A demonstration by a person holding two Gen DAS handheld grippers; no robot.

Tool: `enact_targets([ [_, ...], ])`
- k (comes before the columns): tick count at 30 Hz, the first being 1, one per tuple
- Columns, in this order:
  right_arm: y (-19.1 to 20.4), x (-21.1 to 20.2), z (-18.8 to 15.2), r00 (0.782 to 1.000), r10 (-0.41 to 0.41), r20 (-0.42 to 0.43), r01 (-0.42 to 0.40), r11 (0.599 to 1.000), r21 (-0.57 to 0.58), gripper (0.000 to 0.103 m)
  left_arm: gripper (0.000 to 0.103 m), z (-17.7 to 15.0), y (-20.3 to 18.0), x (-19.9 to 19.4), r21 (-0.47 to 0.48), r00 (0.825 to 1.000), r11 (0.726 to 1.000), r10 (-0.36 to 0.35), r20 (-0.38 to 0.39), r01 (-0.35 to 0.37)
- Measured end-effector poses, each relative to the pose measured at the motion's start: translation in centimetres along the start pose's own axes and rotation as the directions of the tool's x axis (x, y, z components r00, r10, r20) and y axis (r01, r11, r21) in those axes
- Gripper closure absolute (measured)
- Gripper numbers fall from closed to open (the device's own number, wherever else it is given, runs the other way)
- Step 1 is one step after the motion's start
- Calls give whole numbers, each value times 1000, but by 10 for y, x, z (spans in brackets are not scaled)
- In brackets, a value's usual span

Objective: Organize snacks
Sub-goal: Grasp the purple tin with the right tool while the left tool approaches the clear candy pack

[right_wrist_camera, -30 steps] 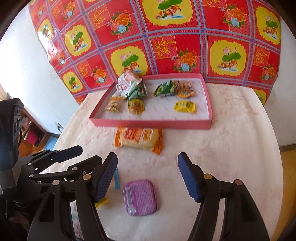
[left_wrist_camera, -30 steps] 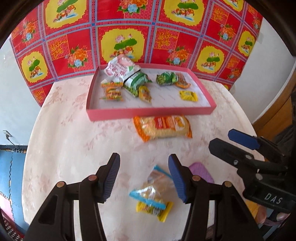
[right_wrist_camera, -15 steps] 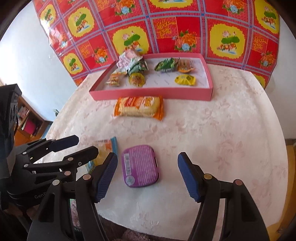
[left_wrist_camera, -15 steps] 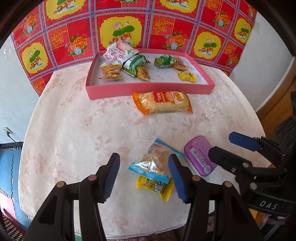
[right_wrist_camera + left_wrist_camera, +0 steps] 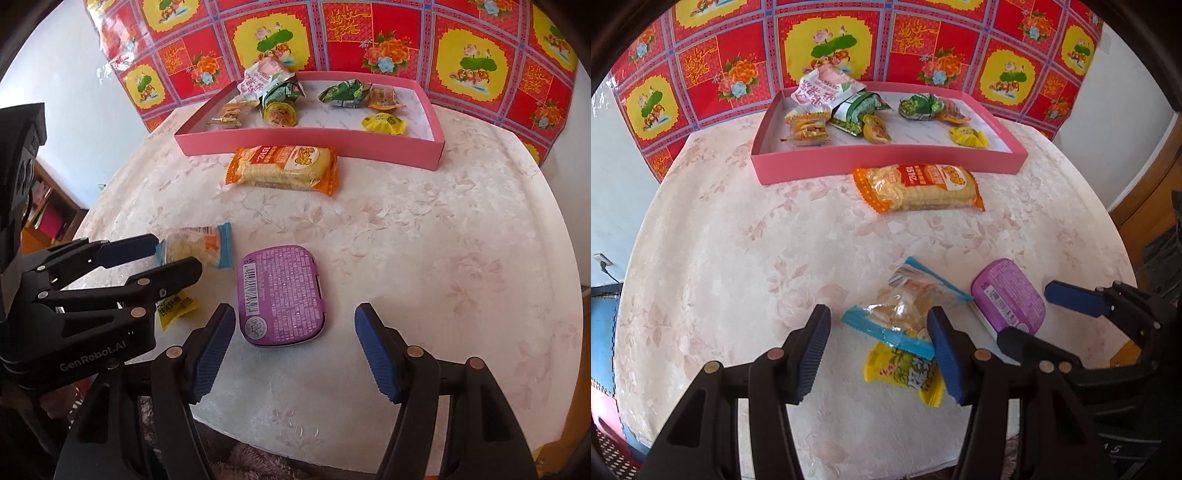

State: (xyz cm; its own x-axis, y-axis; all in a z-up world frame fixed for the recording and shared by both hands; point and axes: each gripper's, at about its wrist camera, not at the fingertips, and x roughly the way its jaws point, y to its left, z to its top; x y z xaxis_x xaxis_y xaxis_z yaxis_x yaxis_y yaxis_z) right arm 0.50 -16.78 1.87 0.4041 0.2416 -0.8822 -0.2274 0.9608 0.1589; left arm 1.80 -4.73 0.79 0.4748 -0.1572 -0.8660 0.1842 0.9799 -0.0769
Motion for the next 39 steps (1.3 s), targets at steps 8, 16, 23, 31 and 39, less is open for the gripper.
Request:
enact_targets([
  [8,0,1,2,1000,-20,19,20,1000,-6,34,46,4,-1,5,24,1000,1000,-4,25,3],
  [16,-10,-1,3,997,-61,51,61,998,-4,52,46,6,-13,8,78,999,996,-41,34,38],
  [23,-16,-1,4,997,-52,65,52,999,3,52,46,14,-18,15,92,999,996,-13,41,9],
  [31,-19,1,5,995,-39,87,39,999,1,52,46,15,-23,18,107,998,994,23,57,-29],
  [39,-21,2,4,992,-36,120,33,999,24,52,46,14,-22,18,107,998,994,18,62,-25],
])
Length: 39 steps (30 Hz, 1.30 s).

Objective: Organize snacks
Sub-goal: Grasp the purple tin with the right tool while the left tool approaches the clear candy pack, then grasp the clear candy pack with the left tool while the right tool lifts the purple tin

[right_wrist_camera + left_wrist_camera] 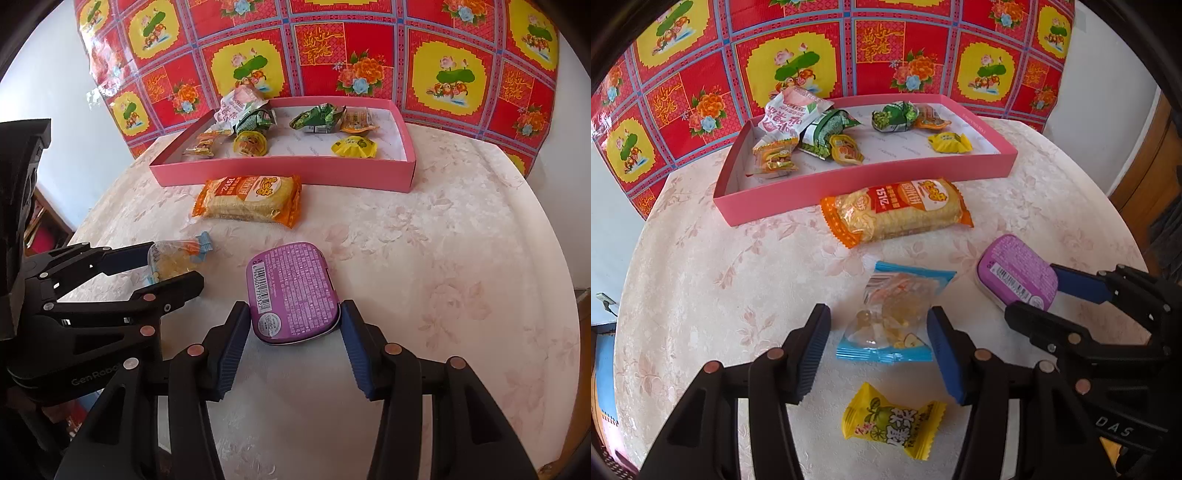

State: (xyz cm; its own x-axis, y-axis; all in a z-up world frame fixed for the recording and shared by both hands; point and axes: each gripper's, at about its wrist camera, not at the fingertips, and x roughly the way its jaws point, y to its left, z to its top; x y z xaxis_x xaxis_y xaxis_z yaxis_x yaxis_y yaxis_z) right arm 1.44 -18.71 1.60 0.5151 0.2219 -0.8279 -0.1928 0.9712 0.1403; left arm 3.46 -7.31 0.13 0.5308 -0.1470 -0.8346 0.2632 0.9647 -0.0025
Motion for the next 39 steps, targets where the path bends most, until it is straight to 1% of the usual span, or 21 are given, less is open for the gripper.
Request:
enact_targets([
  [2,0,0,0,1000,2,4,-2,1000,0,52,47,0,0,0,-4,1000,1000,1,2,-1],
  [4,-1,0,0,1000,5,8,-5,1000,3,51,52,0,2,-1,-11,1000,1000,9,5,-9],
  [5,-1,0,0,1000,7,11,-7,1000,5,51,58,0,3,-2,-16,1000,1000,7,6,-7],
  [6,-1,0,-1,1000,10,15,-10,1000,6,48,59,0,4,-2,-24,1000,1000,5,6,-5],
  [7,-1,0,-1,1000,14,18,-14,1000,6,44,60,0,6,-3,-31,1000,1000,0,7,1],
  [10,4,1,-2,1000,16,23,-16,1000,-17,39,61,-1,9,-4,-44,1000,999,-4,7,4],
  [13,7,2,-2,1000,13,25,-12,999,-33,35,61,-2,13,-5,-66,1000,998,-6,5,6],
  [17,7,4,-1,999,9,34,-7,999,-36,35,61,-3,22,-6,-107,1000,994,-18,6,18],
  [20,5,5,1,999,6,44,-5,999,-37,35,61,-4,25,-6,-120,1000,993,-16,8,16],
  [23,5,6,2,999,5,37,-3,999,-43,36,61,-4,27,-7,-132,1000,991,-23,12,25],
  [26,3,5,2,999,1,41,1,999,-34,43,61,-4,28,-7,-134,999,990,-30,15,32],
  [28,-1,3,1,999,-4,44,5,1000,-26,50,61,-5,28,-8,-135,999,990,-36,18,38],
  [34,0,3,-1,999,-10,42,12,999,-44,51,61,-4,33,-12,-148,999,988,-42,32,46],
  [39,-4,2,0,999,14,42,-13,1000,-25,51,61,-1,39,-19,-162,998,986,-40,51,48],
])
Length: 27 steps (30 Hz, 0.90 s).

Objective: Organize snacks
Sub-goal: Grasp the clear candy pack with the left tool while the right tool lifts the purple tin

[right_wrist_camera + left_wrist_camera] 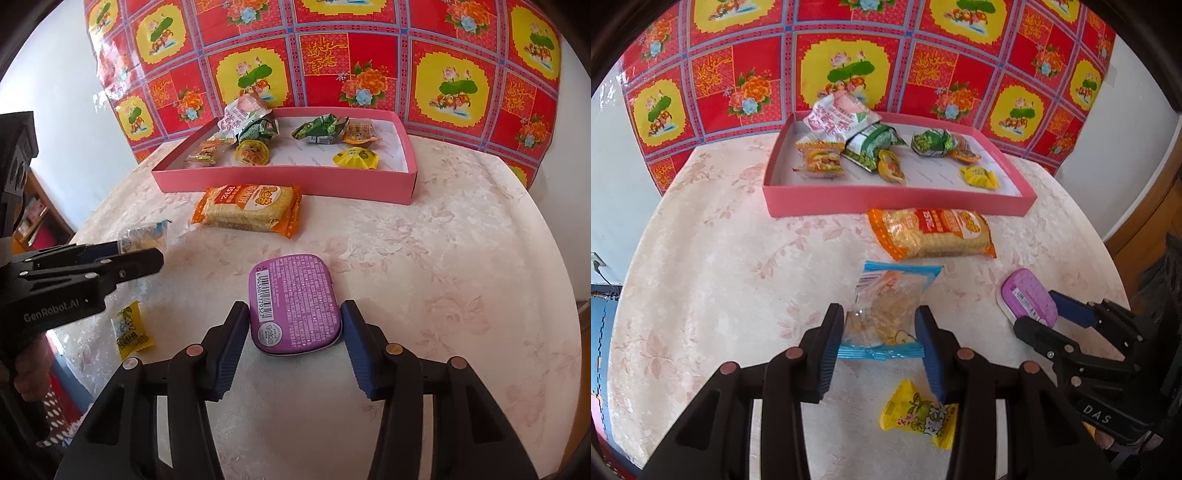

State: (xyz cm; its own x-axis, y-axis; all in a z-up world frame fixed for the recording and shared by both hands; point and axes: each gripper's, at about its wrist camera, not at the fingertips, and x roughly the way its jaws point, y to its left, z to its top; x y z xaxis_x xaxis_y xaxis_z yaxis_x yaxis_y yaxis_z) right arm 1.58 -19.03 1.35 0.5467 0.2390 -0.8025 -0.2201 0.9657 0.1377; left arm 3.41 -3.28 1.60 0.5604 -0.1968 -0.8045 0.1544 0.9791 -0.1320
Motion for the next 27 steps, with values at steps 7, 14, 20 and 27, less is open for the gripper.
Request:
enact_targets([
  [7,-7,-1,4,999,31,-14,-31,999,39,51,61,12,7,-8,-23,1000,1000,5,25,-4],
  [14,-10,-9,14,998,61,11,-62,996,57,51,61,28,16,-13,-34,998,999,21,54,-20],
  [20,-12,-11,20,996,89,20,-90,994,60,51,61,43,20,-13,-44,997,999,32,75,-29],
  [27,-13,-18,36,996,77,55,-79,996,38,51,61,60,24,-1,-45,995,998,41,91,-37],
])
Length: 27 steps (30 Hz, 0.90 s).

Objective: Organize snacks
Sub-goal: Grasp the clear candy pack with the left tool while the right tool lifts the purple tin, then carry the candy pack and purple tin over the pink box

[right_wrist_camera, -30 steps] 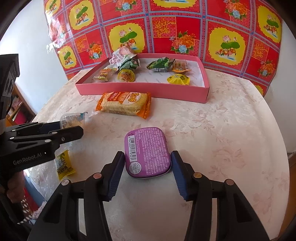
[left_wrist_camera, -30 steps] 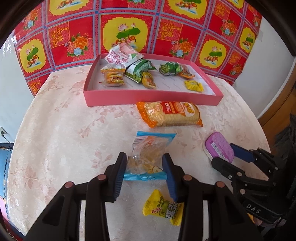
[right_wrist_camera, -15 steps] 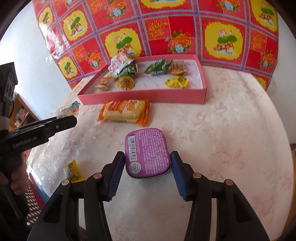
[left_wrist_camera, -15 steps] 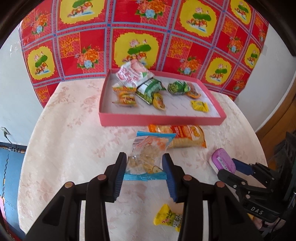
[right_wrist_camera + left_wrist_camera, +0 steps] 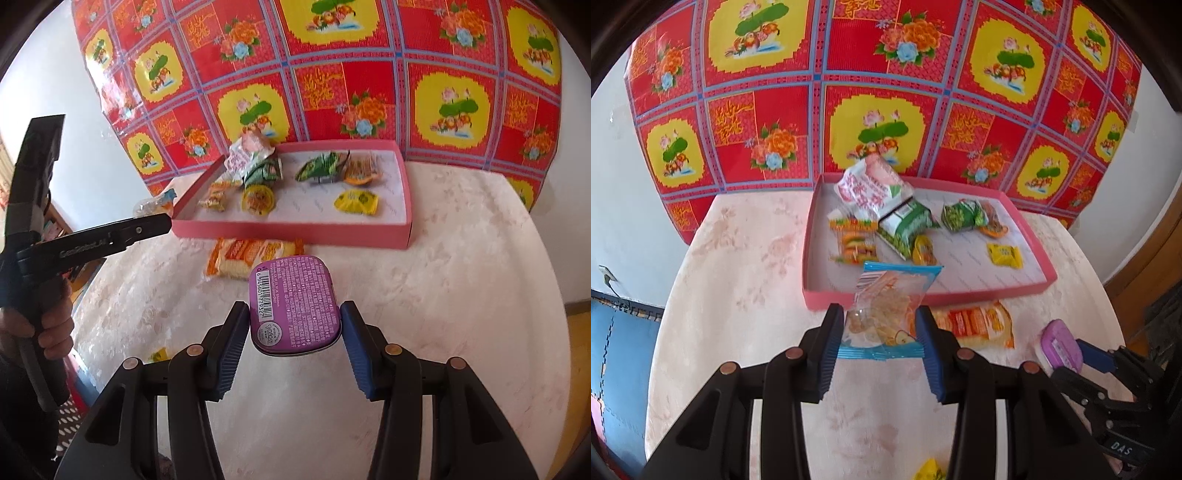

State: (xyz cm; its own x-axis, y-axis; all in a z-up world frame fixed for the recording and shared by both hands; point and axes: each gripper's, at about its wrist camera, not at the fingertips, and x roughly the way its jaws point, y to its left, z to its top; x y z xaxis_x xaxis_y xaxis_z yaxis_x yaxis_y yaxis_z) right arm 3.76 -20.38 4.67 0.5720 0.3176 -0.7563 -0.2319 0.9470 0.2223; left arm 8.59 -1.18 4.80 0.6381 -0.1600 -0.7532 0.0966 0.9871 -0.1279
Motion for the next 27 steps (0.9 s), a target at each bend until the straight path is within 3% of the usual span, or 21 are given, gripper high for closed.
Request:
enact_targets([
  [10,-14,4,25,999,-32,16,32,999,4,51,61,24,5,16,7,1000,1000,8,20,-8],
  [27,-46,34,83,995,-89,38,88,996,25,51,61,35,17,60,-8,998,1000,26,-57,-27],
])
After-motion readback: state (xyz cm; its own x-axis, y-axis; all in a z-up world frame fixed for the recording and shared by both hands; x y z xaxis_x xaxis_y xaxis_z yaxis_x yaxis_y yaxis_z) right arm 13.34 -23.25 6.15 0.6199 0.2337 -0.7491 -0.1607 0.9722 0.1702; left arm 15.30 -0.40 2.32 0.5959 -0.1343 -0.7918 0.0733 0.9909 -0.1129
